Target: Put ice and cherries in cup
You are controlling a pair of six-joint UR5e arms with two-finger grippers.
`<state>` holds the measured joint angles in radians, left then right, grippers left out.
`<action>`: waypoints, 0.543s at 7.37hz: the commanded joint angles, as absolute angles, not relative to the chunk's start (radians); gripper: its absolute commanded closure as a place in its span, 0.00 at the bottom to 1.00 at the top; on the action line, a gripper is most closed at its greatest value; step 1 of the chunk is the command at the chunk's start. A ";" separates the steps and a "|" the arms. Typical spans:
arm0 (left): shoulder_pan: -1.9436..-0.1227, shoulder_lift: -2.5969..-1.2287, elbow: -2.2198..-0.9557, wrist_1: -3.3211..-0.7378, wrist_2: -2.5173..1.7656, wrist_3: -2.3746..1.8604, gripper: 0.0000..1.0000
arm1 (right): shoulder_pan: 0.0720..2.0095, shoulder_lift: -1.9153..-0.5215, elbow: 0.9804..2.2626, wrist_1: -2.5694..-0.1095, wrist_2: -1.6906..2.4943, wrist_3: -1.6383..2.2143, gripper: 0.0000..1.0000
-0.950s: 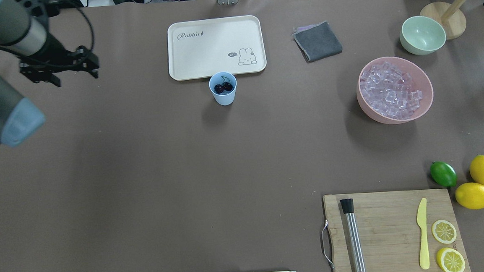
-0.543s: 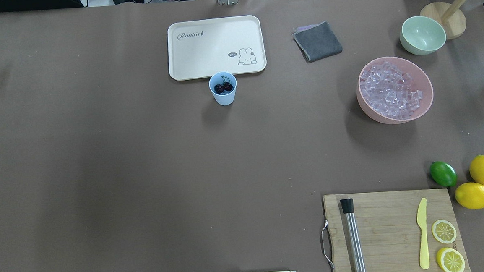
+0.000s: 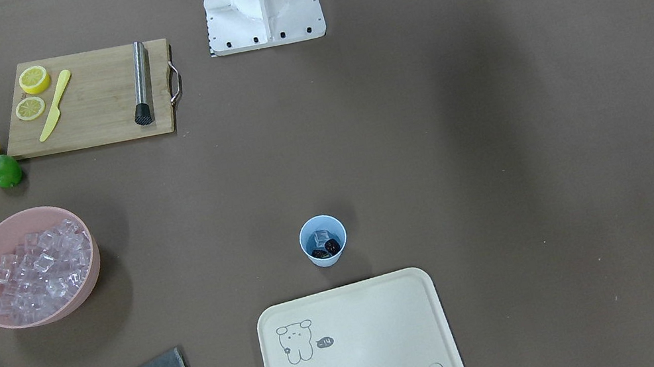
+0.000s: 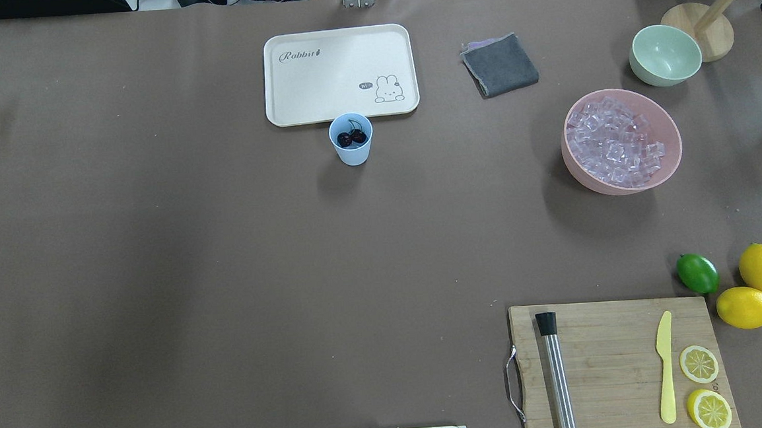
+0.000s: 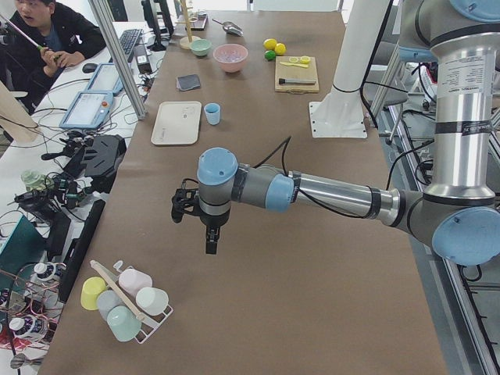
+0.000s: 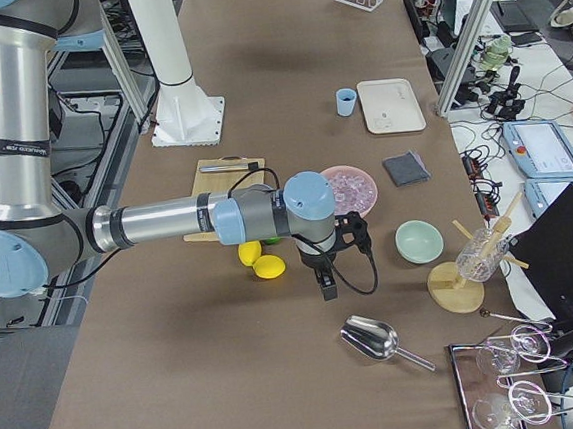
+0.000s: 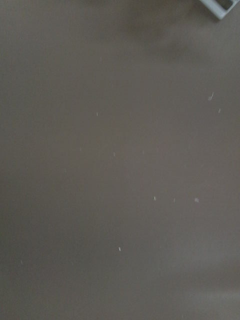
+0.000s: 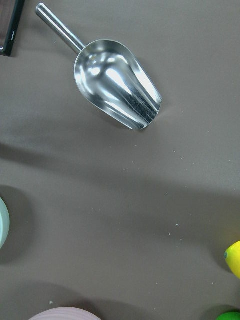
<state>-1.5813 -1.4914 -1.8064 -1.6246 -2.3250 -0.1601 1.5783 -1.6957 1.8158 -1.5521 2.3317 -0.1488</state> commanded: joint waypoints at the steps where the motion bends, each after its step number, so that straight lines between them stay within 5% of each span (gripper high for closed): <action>1: -1.597 -1.468 -1.769 -1.638 -2.324 -0.138 0.02 | 1.578 -1.695 1.815 -1.551 2.333 -0.149 0.01; 4: -1.595 -1.471 -1.618 -1.842 -2.324 -0.138 0.02 | 1.578 -1.695 1.821 -1.552 2.335 -0.146 0.01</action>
